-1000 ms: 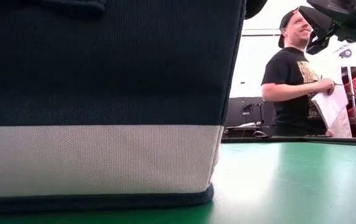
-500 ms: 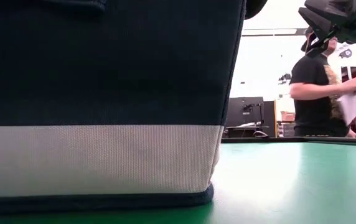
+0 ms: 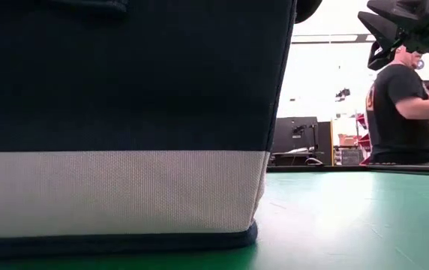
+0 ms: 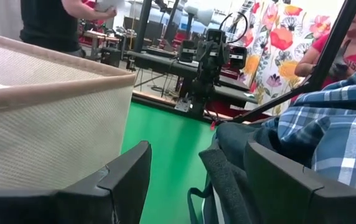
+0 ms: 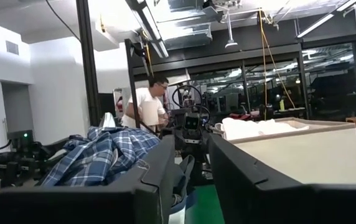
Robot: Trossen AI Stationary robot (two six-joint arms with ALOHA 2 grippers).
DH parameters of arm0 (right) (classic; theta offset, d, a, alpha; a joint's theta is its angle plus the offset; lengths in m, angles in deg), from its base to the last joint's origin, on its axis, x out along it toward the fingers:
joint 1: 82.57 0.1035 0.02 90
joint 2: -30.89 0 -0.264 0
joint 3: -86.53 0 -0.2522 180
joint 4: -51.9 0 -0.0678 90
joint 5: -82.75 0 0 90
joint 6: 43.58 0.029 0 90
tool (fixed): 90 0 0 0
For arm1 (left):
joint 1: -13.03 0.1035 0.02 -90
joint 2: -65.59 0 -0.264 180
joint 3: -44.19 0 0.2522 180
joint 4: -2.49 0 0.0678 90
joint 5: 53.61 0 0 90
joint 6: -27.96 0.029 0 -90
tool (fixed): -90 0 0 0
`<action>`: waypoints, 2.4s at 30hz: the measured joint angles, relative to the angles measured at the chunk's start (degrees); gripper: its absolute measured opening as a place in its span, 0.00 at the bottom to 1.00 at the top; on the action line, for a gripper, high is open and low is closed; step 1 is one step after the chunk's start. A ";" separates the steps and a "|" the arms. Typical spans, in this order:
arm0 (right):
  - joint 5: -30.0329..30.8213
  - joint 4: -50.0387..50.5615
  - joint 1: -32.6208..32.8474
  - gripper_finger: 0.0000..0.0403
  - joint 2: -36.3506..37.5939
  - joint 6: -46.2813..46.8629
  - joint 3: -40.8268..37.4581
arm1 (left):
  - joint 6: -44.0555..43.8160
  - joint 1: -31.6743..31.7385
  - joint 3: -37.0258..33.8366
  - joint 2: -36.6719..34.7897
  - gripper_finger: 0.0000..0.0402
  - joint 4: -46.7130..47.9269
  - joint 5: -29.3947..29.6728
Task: Sort clothes
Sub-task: Return to Home Position
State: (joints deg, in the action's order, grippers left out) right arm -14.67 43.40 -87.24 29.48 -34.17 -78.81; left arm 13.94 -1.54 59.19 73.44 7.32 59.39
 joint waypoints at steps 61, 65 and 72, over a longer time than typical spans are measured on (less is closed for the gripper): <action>0.00 -0.02 0.00 0.19 0.00 0.01 0.07 | 0.00 0.00 0.01 3.07 0.59 0.00 -0.02; -0.02 -0.02 0.00 0.16 0.00 0.00 0.07 | 0.00 0.00 0.00 3.07 0.59 0.01 -0.02; -0.01 -0.01 0.00 0.15 0.00 0.00 0.07 | 0.00 0.00 0.00 3.07 0.59 0.02 -0.02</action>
State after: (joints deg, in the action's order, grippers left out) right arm -14.68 43.39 -87.24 29.48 -34.17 -78.74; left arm 13.94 -1.54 59.19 76.51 7.33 59.37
